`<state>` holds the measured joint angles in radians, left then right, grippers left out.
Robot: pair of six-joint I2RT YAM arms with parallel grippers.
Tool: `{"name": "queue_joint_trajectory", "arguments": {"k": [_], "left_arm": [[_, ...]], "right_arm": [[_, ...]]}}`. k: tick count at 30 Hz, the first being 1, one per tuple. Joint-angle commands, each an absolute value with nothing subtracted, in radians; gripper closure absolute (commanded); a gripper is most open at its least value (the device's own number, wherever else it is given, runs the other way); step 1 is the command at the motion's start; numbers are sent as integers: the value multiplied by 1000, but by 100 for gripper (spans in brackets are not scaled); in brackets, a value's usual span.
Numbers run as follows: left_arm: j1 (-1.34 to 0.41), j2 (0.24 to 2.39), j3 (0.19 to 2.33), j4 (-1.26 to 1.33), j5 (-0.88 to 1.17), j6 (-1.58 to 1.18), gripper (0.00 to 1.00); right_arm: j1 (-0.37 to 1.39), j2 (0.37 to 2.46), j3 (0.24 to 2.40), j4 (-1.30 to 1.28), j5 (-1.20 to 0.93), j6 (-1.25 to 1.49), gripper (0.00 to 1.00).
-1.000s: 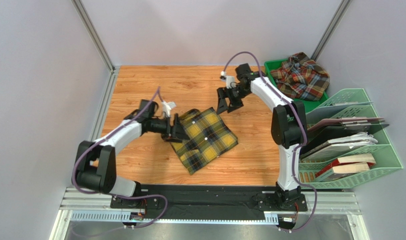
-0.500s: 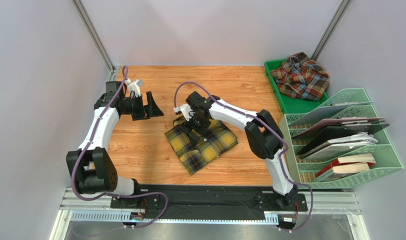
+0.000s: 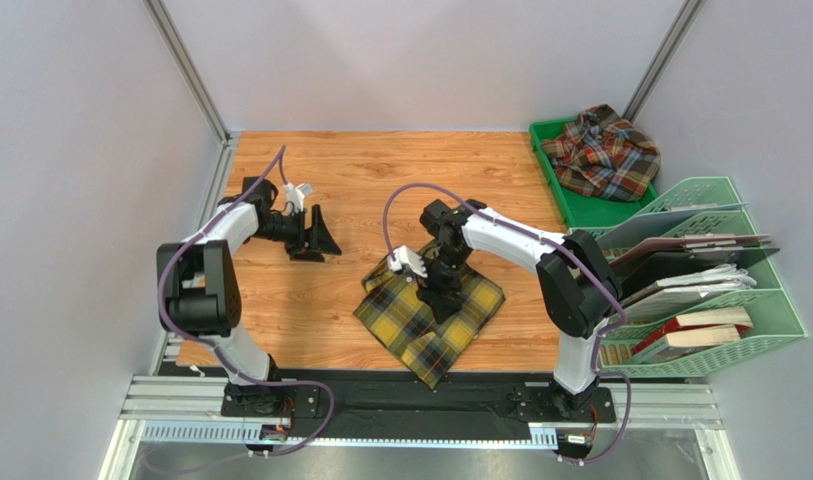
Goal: Fold and stack the long sleeve shirts
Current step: Fold the shirt
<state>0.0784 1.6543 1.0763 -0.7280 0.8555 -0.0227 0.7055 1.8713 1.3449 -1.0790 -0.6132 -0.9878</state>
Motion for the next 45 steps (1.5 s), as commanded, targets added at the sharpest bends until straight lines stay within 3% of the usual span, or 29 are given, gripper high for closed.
{"name": "queue_joint_trajectory", "arguments": {"k": [1, 5, 9, 16, 39, 43, 45], "left_arm": [[9, 1764, 1202, -709, 930, 58, 22], [-80, 1877, 1276, -707, 923, 69, 21], [-130, 1997, 1339, -701, 928, 72, 21], [-231, 2144, 1463, -776, 927, 109, 20], [-420, 2210, 1401, -758, 1083, 43, 21], [-420, 2224, 1375, -668, 1127, -30, 26], [-422, 2230, 1362, -629, 1179, -80, 36]], "right_arm": [[635, 1827, 1477, -1074, -743, -822, 18], [600, 1835, 1450, -957, -660, -473, 19], [583, 1825, 1379, -896, -612, -381, 20], [568, 1925, 1377, -865, -542, -316, 21], [545, 2023, 1422, -841, -558, -295, 22], [546, 2025, 1414, -830, -555, -285, 22], [546, 2020, 1413, -824, -557, -281, 22]]}}
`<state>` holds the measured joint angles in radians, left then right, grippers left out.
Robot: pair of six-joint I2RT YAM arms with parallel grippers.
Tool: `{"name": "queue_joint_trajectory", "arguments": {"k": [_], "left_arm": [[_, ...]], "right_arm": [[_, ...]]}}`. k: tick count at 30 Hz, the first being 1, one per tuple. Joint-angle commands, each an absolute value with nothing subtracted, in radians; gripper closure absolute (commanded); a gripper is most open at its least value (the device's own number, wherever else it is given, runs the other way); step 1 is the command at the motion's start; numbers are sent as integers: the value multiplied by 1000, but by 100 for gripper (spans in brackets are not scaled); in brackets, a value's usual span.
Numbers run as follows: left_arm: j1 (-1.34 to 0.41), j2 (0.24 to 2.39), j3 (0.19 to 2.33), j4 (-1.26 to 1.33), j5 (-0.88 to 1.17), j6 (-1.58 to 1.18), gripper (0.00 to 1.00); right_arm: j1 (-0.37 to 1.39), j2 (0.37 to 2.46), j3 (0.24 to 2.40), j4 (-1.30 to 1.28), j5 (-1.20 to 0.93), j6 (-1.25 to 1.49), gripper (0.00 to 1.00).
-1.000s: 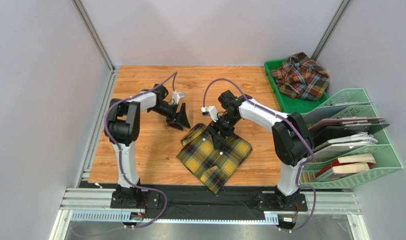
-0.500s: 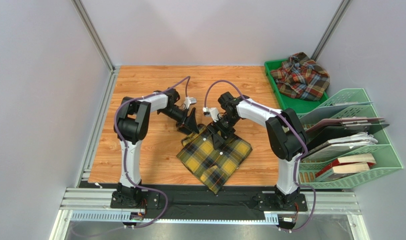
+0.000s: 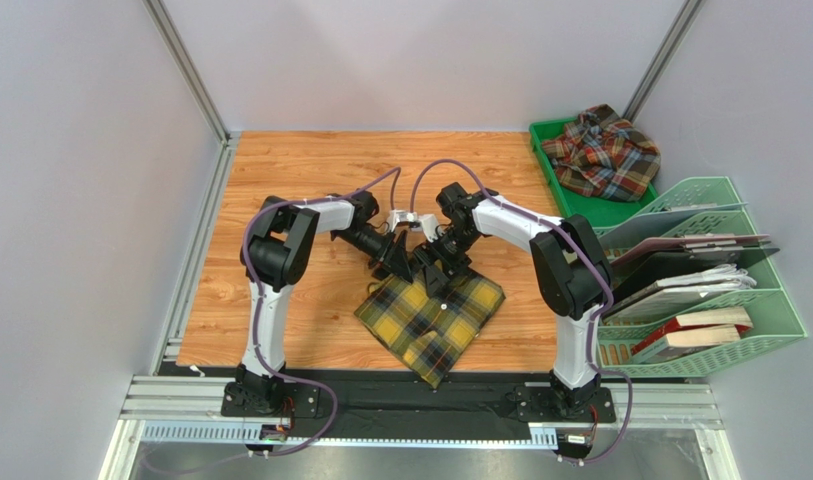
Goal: Fold and stack the long sleeve shirts
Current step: Fold the shirt
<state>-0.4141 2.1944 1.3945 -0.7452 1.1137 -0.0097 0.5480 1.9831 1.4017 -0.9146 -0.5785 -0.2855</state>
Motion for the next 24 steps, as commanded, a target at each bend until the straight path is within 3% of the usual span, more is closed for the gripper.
{"name": "queue_joint_trajectory", "arguments": {"k": [1, 2, 5, 6, 9, 11, 16, 18, 21, 23, 24], "left_arm": [[-420, 2235, 1368, -623, 1193, -83, 45], [-420, 2240, 1374, -623, 1201, -89, 64], [-397, 2205, 1385, -652, 1186, -84, 96], [-368, 2188, 1387, -666, 1165, -80, 100], [-298, 2137, 1466, -797, 1085, -3, 100], [-264, 2135, 1572, -1018, 1007, 145, 100], [-189, 2200, 2130, -1479, 653, 359, 100], [-186, 2229, 2410, -1546, 433, 432, 100], [-208, 2252, 2657, -1582, 220, 532, 100], [-244, 2194, 2617, -1517, 2, 650, 100], [-274, 2159, 2482, -1465, -103, 673, 100]], "right_arm": [[545, 2017, 1413, -822, -558, -275, 21], [545, 2016, 1417, -825, -563, -264, 21], [508, 1990, 1433, -853, -655, -210, 19], [490, 1961, 1433, -854, -710, -196, 19], [389, 1907, 1414, -854, -787, -167, 18], [351, 1853, 1402, -856, -805, -167, 17], [259, 1792, 1368, -880, -819, -187, 16], [235, 1776, 1361, -884, -818, -187, 16], [218, 1760, 1348, -885, -821, -190, 16], [210, 1755, 1339, -885, -824, -193, 16], [206, 1756, 1336, -885, -824, -195, 16]]}}
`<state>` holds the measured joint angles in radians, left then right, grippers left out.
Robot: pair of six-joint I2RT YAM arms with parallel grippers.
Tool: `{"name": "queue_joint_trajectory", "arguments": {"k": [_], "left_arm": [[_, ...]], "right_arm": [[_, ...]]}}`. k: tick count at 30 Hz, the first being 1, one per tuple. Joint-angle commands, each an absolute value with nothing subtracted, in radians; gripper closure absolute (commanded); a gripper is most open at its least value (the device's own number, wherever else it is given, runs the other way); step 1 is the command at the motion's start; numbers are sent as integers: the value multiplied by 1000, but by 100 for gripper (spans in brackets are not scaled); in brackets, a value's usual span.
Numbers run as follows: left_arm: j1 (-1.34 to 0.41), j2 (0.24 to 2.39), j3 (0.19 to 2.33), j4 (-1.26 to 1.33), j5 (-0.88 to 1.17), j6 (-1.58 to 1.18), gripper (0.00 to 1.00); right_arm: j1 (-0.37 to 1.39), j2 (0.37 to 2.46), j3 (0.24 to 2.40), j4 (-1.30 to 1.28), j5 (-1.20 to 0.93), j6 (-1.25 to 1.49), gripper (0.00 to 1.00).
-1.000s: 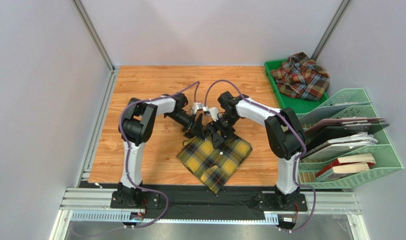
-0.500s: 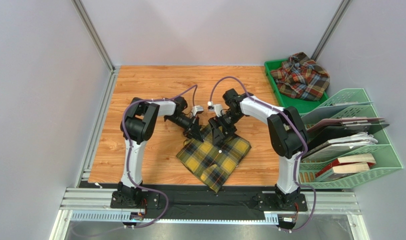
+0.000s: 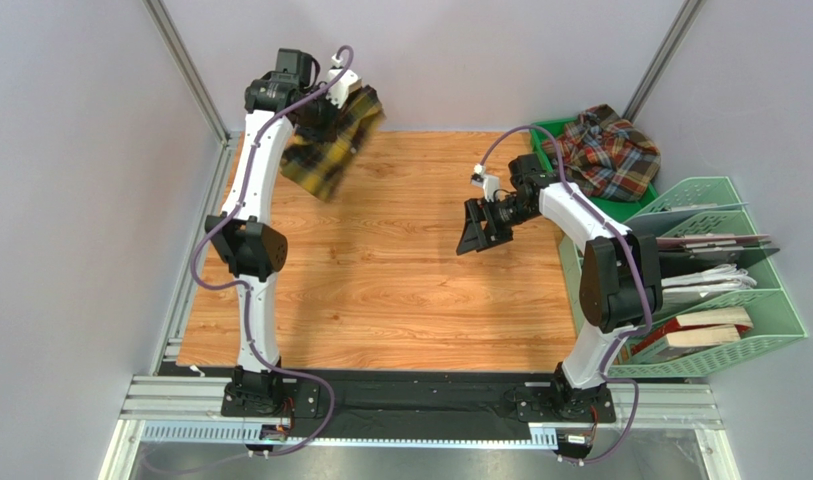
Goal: Fold and stack the long sleeve shirts
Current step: Fold the shirt
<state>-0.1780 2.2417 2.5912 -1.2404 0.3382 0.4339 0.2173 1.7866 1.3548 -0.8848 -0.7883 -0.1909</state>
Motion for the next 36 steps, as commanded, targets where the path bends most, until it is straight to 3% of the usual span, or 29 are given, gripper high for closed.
{"name": "queue_joint_trajectory", "arguments": {"k": [1, 6, 9, 13, 18, 22, 24, 25, 30, 36], "left_arm": [[-290, 2119, 2398, -1333, -136, 687, 100], [-418, 1982, 1916, -1040, -320, 717, 100], [-484, 1996, 1684, -971, -266, 582, 100], [-593, 2017, 1525, -940, -111, 405, 100], [-692, 2016, 1529, -928, -6, 259, 100], [-712, 2011, 1614, -988, 89, 209, 49], [-712, 1974, 1684, -1029, 155, 207, 45], [-712, 1956, 1710, -1073, 176, 221, 33], [-660, 1822, 1847, -1211, 294, 325, 36], [-419, 1838, 1744, -1273, 314, 581, 60]], "right_arm": [[206, 1758, 1335, -885, -827, -195, 16], [198, 1784, 1339, -884, -837, -196, 16], [190, 1793, 1335, -885, -844, -196, 16], [190, 1795, 1322, -888, -853, -198, 16], [190, 1790, 1307, -899, -861, -199, 16], [189, 1787, 1305, -913, -856, -216, 15], [184, 1779, 1305, -928, -851, -227, 14], [181, 1776, 1305, -934, -848, -235, 14], [160, 1764, 1284, -946, -867, -226, 14], [161, 1753, 1223, -876, -936, -124, 16]]}}
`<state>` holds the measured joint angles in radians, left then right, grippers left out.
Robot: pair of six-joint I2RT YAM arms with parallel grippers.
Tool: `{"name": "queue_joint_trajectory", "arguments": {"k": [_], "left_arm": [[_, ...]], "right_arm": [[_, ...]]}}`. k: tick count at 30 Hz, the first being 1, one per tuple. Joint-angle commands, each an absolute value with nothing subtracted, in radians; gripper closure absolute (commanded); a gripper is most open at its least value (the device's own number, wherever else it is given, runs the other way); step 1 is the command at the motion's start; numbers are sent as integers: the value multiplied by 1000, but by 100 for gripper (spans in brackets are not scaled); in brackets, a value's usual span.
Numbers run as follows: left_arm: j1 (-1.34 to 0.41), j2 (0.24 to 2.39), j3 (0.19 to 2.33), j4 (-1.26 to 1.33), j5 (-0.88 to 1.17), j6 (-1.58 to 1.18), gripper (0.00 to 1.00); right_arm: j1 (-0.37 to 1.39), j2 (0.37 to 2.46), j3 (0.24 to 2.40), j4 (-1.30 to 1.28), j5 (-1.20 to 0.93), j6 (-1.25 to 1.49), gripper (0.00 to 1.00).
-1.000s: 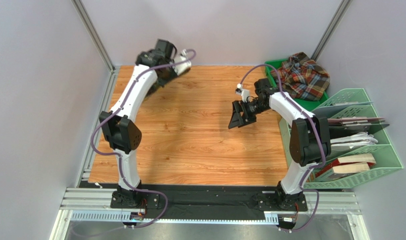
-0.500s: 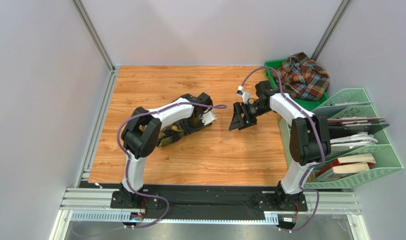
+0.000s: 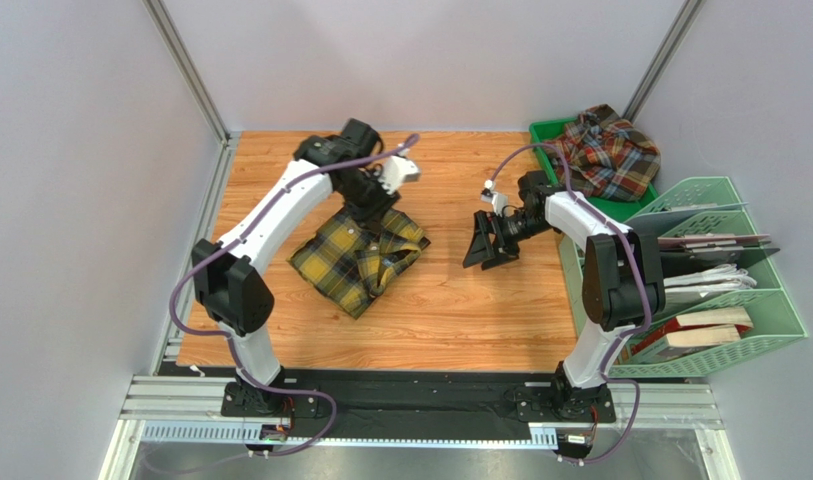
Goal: Fold and stack the long sleeve shirts
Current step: Fold the shirt
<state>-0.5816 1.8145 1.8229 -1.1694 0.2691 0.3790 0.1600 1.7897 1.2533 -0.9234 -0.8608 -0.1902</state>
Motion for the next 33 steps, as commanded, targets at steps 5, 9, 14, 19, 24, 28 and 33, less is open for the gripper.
{"name": "queue_joint_trajectory", "arguments": {"k": [5, 9, 14, 19, 24, 28, 33], "left_arm": [[-357, 1865, 1544, -1158, 197, 771, 76], [-357, 1927, 1460, -1109, 158, 747, 84], [-501, 1994, 1443, -1135, 309, 598, 89], [-725, 2066, 1561, -1098, 474, 393, 89], [-732, 2160, 1799, -1181, 630, 302, 83], [-596, 2042, 1863, -1253, 704, 388, 76], [-444, 2048, 1959, -1336, 566, 573, 73]], "right_arm": [[163, 1776, 1206, -841, -962, -77, 17], [144, 1776, 1206, -856, -965, -77, 18], [83, 1784, 1212, -899, -969, -90, 18], [9, 1804, 1242, -968, -970, -138, 20], [9, 1796, 1253, -997, -942, -160, 21], [9, 1753, 1220, -994, -920, -170, 21], [47, 1727, 1169, -947, -916, -147, 22]]}}
